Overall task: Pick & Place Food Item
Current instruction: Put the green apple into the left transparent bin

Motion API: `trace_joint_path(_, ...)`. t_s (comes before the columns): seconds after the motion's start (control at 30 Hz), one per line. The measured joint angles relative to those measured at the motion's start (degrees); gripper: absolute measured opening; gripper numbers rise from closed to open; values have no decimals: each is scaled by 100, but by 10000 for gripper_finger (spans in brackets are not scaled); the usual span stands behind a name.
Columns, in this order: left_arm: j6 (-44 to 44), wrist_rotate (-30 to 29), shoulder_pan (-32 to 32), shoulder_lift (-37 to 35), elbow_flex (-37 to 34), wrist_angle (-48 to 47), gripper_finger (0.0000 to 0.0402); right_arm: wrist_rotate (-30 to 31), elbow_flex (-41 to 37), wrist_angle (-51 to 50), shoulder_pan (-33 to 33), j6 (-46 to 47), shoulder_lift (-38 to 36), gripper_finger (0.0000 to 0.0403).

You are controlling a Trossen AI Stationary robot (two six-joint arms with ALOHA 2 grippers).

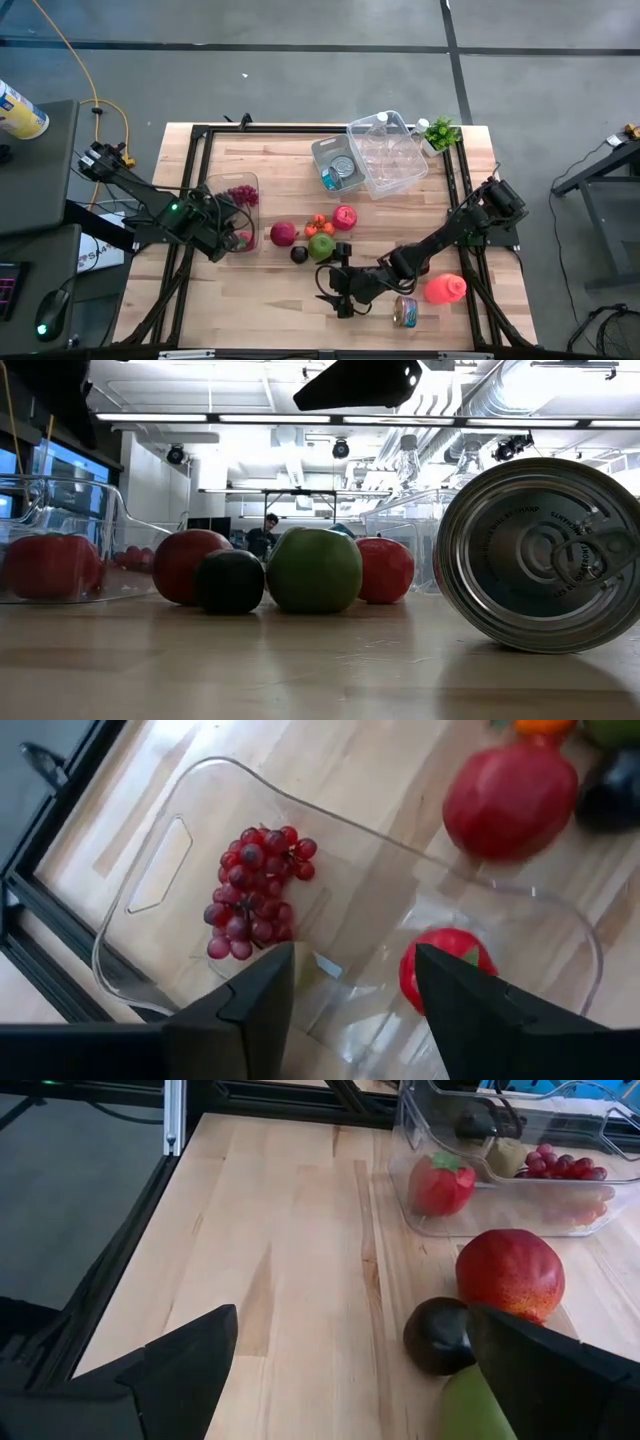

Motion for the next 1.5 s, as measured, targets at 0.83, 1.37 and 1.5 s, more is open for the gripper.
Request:
trace_joint_path(0.83, 715, 270, -9, 0, 0, 74, 196, 48, -1, -286, -179, 399, 0, 380)
trace_joint_path(1.37, 2464, -42, -309, -29, 0, 2577, 196, 1509, -5, -2170, -309, 2068, -122, 380)
trace_joint_path(1.5, 2726, -229, -449, -29, 0, 2951, 196, 1371, -6, -2258, -410, 2261, -120, 380)
